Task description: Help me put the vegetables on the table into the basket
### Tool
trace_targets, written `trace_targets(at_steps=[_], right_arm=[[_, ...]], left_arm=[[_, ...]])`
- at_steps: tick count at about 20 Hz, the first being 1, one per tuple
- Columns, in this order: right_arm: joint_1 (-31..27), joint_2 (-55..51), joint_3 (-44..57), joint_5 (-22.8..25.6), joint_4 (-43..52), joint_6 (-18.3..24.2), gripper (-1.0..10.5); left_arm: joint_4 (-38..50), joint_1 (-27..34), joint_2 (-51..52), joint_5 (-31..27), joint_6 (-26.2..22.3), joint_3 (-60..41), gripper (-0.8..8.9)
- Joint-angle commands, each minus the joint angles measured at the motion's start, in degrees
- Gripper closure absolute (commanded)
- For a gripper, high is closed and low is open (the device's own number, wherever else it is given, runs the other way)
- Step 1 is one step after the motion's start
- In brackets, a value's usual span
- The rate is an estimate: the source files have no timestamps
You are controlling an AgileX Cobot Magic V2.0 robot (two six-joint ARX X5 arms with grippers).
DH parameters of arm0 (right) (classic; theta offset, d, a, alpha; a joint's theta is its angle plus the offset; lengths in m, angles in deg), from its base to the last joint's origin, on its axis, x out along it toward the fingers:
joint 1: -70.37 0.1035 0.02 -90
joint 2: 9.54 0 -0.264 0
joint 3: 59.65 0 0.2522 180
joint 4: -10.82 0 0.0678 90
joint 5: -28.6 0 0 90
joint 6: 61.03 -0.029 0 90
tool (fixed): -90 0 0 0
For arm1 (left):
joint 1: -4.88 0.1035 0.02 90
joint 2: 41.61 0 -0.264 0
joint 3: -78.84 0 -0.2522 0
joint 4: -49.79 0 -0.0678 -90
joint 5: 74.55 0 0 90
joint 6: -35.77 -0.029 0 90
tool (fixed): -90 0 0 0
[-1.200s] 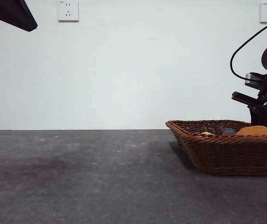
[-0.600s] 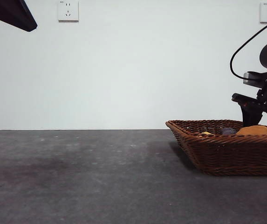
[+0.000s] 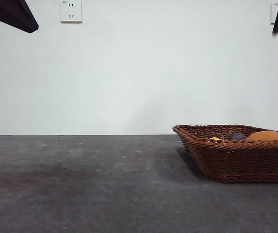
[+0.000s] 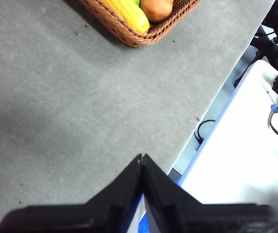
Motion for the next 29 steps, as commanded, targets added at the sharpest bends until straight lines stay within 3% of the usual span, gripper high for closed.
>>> trace_targets(at_steps=[1, 6, 9, 12, 29], right_arm=[[0.1, -5.4, 0.1, -0.9, -4.7, 0.5, 7.7], [0.1, -14.8, 0.1, -1.6, -15.5, 2.0, 8.1], [0.1, -18.0, 0.1, -2.4, -20.5, 4.7, 9.6], [0.1, -19.1, 0.1, -2.4, -24.5, 7.0, 9.6], [0.1, -15.4, 0.1, -1.7, -24.7, 7.3, 9.5]], left_arm=[[0.4, 0.1, 0.0, 0.2, -1.1, 0.0, 8.2], [0.3, 0.1, 0.0, 0.2, -1.1, 0.0, 8.2], [0.3, 0.1, 0.0, 0.2, -1.1, 0.0, 8.2], [0.3, 0.1, 0.0, 0.2, -1.1, 0.0, 8.2], [0.4, 0.1, 0.0, 0.2, -1.1, 0.0, 8.18]])
